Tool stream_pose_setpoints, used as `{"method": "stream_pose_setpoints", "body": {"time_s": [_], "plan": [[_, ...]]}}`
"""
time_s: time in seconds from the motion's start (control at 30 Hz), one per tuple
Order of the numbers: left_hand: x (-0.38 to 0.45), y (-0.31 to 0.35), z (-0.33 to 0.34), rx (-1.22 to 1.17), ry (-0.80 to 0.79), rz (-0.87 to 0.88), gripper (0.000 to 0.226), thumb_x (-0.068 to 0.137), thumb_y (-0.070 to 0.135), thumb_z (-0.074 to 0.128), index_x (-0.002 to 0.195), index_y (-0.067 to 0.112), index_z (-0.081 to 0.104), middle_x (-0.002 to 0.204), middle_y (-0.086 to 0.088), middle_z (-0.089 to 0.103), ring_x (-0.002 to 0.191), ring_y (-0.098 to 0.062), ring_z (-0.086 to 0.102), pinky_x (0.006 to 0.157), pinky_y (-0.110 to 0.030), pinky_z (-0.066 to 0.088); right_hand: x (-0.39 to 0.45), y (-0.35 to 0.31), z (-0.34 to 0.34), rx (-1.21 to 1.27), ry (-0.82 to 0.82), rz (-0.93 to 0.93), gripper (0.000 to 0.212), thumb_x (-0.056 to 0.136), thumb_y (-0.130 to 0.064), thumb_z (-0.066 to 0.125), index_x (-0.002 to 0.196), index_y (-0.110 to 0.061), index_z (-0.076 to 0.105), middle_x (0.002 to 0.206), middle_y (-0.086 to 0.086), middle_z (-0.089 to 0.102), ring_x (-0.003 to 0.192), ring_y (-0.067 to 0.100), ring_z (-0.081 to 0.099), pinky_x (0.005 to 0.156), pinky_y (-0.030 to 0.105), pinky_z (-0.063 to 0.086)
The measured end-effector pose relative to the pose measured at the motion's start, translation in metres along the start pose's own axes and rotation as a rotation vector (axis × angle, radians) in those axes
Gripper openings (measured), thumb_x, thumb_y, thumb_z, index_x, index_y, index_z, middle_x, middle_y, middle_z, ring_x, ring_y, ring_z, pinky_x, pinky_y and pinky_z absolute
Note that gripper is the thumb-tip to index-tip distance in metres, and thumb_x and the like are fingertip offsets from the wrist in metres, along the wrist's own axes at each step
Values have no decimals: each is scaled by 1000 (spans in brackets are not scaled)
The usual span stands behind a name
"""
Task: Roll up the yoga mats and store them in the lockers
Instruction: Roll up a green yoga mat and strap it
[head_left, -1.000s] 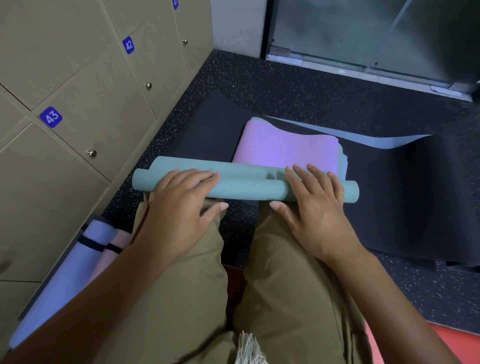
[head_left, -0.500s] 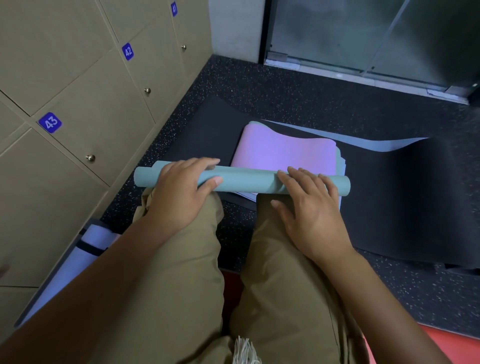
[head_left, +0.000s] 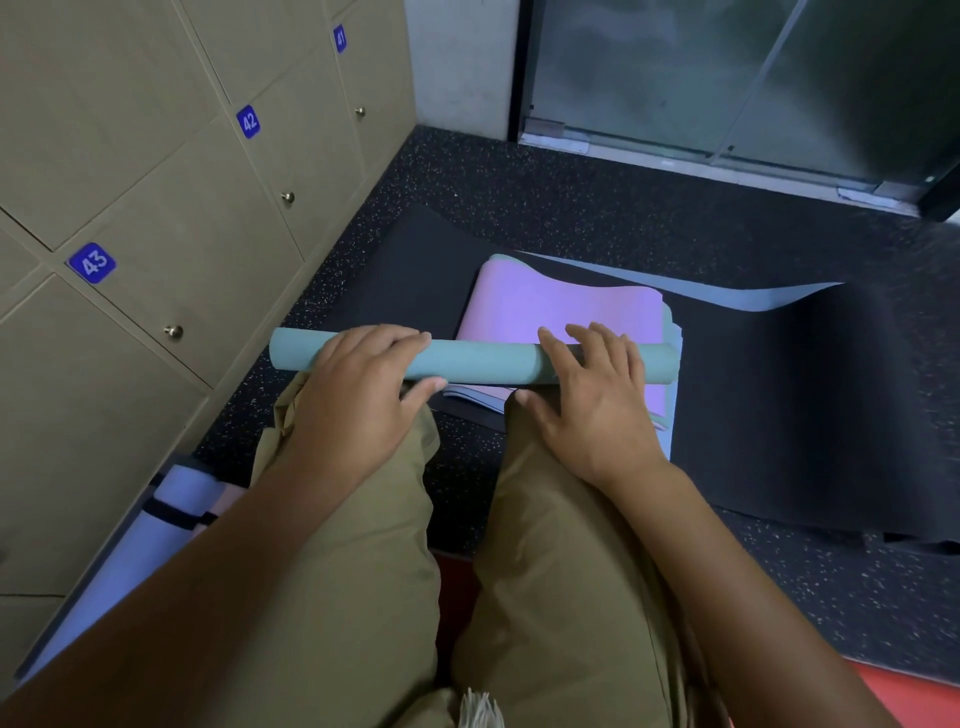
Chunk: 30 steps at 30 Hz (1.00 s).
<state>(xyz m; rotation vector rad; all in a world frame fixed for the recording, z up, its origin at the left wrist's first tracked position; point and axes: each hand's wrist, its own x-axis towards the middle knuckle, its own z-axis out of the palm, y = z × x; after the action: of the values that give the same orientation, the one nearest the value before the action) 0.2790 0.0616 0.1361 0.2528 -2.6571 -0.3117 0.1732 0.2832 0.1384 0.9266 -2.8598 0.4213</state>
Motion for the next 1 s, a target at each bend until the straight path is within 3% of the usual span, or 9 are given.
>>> {"method": "stream_pose_setpoints", "body": {"time_s": [0.13, 0.3, 0.5, 0.6, 0.7, 0.87, 1.0], "plan": [[5, -7, 5, 29, -110, 48, 63, 86, 44, 75, 137, 10, 61, 128, -3, 65, 119, -27, 58, 115, -48, 37, 8, 2, 1, -95, 79, -41, 70, 84, -44, 75, 143, -12, 54, 125, 15, 53, 115, 38, 48, 109, 47, 27], [14, -12, 10, 104, -181, 95, 72, 90, 57, 61, 144, 9, 54, 129, -4, 62, 120, -27, 56, 118, -48, 32, 15, 10, 3, -66, 69, -80, 59, 87, -35, 72, 138, -10, 56, 117, 12, 60, 109, 38, 53, 107, 45, 29], [35, -17, 19, 224, -239, 99, 60, 89, 67, 53, 124, 19, 59, 109, 0, 61, 98, -26, 56, 92, -42, 41, 30, 19, 0, 15, -39, -101, 48, 92, -41, 69, 129, -14, 55, 114, 9, 65, 109, 36, 55, 103, 44, 34], [46, -19, 22, 256, -251, 120, 58, 86, 69, 57, 115, 19, 59, 109, -3, 55, 96, -26, 53, 82, -43, 40, 42, 26, -2, 22, -119, -94, 48, 93, -48, 66, 127, -17, 52, 110, 7, 66, 107, 32, 54, 98, 41, 33], [56, -25, 24, 258, -292, 131, 59, 85, 72, 54, 113, 20, 57, 107, -2, 49, 95, -23, 50, 79, -42, 43, 54, 29, -3, 16, -190, -96, 47, 94, -50, 64, 126, -18, 52, 113, 7, 65, 106, 30, 54, 93, 42, 35], [75, -35, 22, 148, -395, 147, 58, 85, 76, 51, 111, 24, 50, 103, 4, 55, 94, -21, 52, 82, -43, 47, 70, 35, -4, 38, -258, -87, 46, 100, -50, 56, 133, -18, 54, 128, 8, 53, 120, 29, 46, 102, 42, 32], [98, -35, 14, 187, -453, 241, 53, 91, 73, 48, 104, 21, 48, 94, 4, 52, 88, -23, 54, 72, -41, 45, 81, 39, -10, 30, -271, -95, 45, 103, -48, 51, 135, -16, 52, 130, 8, 52, 121, 29, 45, 103, 41, 32]]}}
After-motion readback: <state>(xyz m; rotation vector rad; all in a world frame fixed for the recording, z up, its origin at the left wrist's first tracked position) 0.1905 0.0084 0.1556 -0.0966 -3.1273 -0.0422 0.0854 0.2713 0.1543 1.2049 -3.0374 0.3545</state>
